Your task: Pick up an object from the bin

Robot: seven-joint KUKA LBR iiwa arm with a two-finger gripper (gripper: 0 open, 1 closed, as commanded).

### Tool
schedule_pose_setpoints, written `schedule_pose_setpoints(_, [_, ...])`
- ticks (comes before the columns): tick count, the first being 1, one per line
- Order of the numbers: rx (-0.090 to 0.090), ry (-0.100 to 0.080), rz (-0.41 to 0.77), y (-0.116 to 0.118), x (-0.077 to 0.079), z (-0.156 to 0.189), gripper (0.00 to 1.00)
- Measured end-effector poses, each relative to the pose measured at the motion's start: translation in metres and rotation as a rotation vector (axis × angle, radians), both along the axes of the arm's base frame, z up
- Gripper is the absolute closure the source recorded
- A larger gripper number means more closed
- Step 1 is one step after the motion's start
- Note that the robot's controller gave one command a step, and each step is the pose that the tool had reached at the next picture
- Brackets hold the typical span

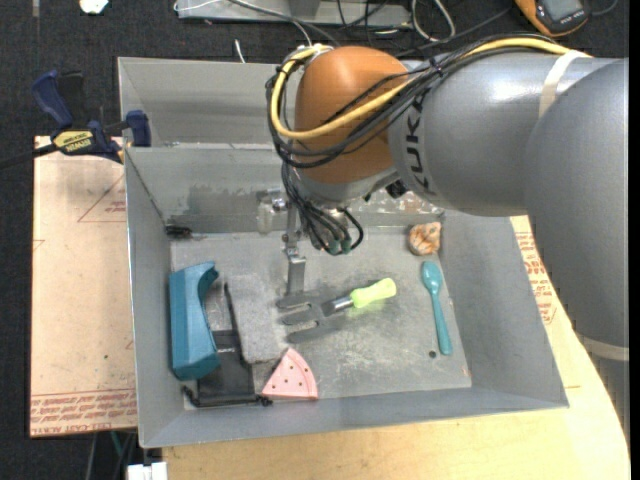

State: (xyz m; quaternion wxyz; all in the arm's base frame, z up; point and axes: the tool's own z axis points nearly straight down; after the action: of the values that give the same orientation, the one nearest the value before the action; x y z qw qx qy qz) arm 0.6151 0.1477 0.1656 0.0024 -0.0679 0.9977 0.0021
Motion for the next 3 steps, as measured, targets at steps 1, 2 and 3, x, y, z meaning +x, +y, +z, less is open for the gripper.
schedule_pose_setpoints(1, [-0.003,0.009,-0.035,-0.013,-0.017,-0.016,0.00])
schedule_pose_setpoints(2, [-0.004,0.002,0.142,-0.046,-0.019,-0.023,0.00])
schedule_pose_setpoints(3, [-0.002,0.006,0.020,-0.064,-0.012,-0.063,0.00])
